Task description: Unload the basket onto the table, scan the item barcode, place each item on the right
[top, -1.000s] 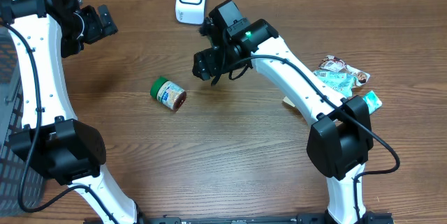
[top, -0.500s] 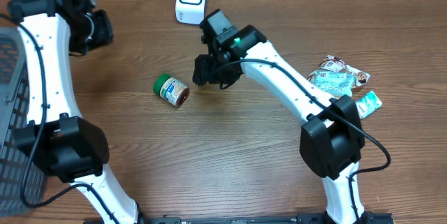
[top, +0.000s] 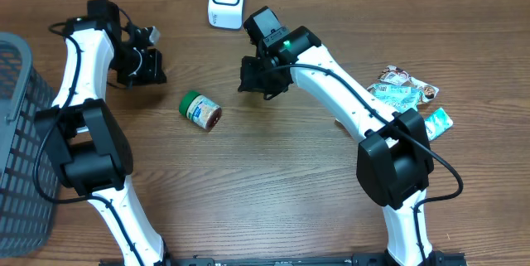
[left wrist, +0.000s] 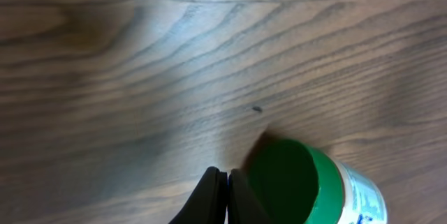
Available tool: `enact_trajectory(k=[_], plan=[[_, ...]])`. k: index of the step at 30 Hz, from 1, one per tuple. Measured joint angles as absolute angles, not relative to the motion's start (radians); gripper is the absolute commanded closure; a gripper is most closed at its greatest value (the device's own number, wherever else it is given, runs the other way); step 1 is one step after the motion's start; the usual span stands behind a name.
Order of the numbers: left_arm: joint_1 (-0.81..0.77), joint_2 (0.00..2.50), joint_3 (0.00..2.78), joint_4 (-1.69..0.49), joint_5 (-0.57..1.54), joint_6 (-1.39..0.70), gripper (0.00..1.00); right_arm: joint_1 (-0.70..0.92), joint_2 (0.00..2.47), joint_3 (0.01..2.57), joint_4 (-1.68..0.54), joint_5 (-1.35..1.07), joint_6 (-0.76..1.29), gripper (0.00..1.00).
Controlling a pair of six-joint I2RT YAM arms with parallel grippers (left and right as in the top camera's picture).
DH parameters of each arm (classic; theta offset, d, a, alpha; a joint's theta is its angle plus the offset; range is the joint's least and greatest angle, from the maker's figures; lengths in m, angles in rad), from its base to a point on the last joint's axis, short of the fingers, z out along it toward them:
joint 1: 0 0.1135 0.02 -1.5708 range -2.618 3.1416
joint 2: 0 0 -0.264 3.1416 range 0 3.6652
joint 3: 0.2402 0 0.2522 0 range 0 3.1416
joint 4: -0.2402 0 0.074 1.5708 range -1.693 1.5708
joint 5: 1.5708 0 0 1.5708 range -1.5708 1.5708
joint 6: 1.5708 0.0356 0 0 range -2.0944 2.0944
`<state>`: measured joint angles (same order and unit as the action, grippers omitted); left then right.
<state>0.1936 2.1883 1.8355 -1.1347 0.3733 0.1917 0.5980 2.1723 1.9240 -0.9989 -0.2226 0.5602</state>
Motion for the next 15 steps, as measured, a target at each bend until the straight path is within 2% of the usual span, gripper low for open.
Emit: enact_trajectory(k=[7,15], plan=[[0.178,2.218,1.778,-1.095,0.413,0.215,0.96,0.666,2.184,1.924,-0.904,-0.221,0.624,0.9],[0.123,2.263,1.774,-1.065,0.424,0.217,0.96,0.723,2.257,1.924,-0.856,-0.232,0.655,0.92]])
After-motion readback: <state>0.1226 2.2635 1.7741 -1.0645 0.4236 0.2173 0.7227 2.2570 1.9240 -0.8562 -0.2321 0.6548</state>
